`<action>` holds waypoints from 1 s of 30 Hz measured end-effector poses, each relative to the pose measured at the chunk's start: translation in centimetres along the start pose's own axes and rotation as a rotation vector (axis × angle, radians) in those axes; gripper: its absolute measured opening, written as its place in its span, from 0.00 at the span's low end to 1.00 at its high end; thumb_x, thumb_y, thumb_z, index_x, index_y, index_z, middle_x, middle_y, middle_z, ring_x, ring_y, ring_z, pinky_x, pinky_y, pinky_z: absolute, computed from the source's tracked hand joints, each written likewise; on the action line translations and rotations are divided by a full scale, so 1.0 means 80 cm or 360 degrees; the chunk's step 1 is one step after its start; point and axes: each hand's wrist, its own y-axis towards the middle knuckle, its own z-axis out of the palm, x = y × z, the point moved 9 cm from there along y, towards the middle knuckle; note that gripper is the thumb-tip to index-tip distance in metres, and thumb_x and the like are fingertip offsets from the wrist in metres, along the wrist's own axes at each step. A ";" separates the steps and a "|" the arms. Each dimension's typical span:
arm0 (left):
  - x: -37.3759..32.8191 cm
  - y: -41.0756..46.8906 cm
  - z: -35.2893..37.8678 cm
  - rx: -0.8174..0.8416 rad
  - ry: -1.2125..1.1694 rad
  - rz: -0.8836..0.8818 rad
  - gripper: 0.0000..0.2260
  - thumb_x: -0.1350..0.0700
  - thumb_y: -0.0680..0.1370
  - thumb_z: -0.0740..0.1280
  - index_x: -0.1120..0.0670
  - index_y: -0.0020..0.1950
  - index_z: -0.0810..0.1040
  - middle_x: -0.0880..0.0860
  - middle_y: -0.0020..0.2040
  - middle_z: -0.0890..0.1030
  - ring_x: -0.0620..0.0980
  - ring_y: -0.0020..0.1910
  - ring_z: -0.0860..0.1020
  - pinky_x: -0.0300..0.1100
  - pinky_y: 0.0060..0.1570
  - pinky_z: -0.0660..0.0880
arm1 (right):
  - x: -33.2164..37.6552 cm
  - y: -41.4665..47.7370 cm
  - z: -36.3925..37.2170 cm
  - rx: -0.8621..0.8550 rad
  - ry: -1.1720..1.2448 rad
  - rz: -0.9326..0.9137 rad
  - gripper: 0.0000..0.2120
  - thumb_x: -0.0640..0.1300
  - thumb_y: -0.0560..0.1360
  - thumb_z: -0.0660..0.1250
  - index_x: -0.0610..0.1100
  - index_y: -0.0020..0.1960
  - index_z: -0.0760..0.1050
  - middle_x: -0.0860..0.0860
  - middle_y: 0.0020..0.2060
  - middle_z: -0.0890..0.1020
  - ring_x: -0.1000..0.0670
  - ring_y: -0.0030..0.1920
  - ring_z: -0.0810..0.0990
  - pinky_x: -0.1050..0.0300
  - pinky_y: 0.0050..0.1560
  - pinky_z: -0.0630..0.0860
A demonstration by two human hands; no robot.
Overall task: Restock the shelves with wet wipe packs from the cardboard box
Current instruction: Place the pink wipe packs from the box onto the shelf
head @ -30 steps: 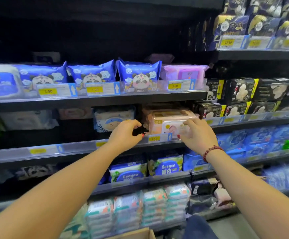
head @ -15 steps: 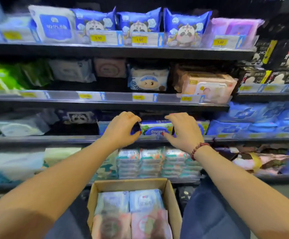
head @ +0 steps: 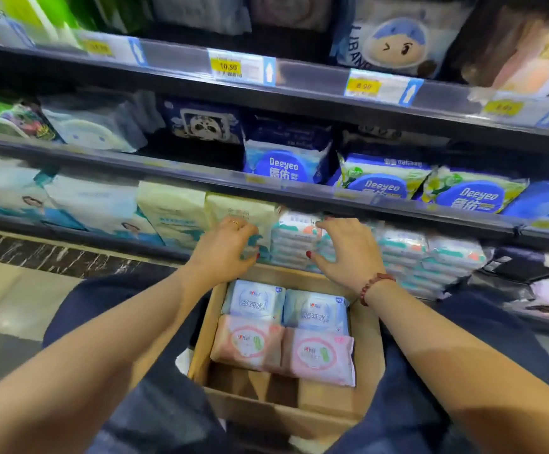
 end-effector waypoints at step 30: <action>0.140 -0.180 0.382 0.0844 -0.0949 -0.1631 0.50 0.49 0.63 0.79 0.51 0.76 0.52 0.57 0.66 0.71 0.57 0.65 0.70 0.42 0.57 0.68 | -0.037 -0.158 0.412 0.1220 0.0837 0.1193 0.17 0.46 0.70 0.73 0.41 0.55 0.74 0.49 0.45 0.80 0.49 0.46 0.79 0.65 0.36 0.69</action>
